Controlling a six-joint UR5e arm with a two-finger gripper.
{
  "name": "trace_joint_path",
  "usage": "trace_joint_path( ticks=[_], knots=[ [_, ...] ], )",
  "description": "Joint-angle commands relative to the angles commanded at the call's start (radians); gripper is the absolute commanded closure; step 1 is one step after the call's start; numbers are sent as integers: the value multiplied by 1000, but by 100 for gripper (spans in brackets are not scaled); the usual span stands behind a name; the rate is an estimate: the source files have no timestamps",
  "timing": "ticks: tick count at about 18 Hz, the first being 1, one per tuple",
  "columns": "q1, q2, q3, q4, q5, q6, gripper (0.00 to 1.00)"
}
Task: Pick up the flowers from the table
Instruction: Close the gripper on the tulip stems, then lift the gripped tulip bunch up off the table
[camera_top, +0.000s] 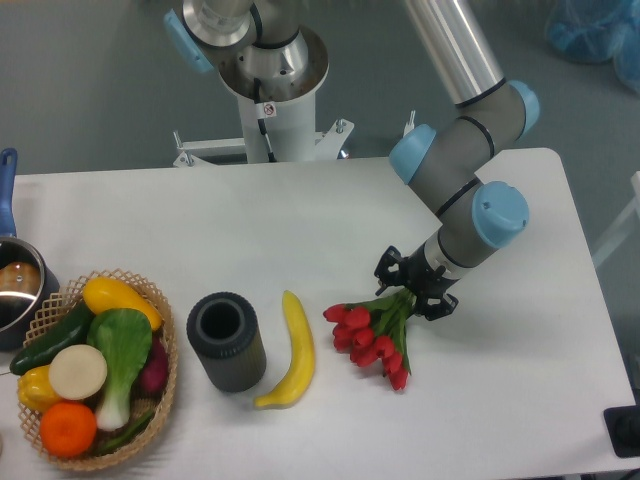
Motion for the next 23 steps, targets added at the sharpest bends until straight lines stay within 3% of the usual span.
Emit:
trace_joint_path(
  ticks=[4, 12, 23],
  knots=[
    [3, 0, 0, -2, -2, 2, 45],
    [5, 3, -3, -3, -15, 0, 60],
    [8, 14, -5, -15, -15, 0, 64]
  ],
)
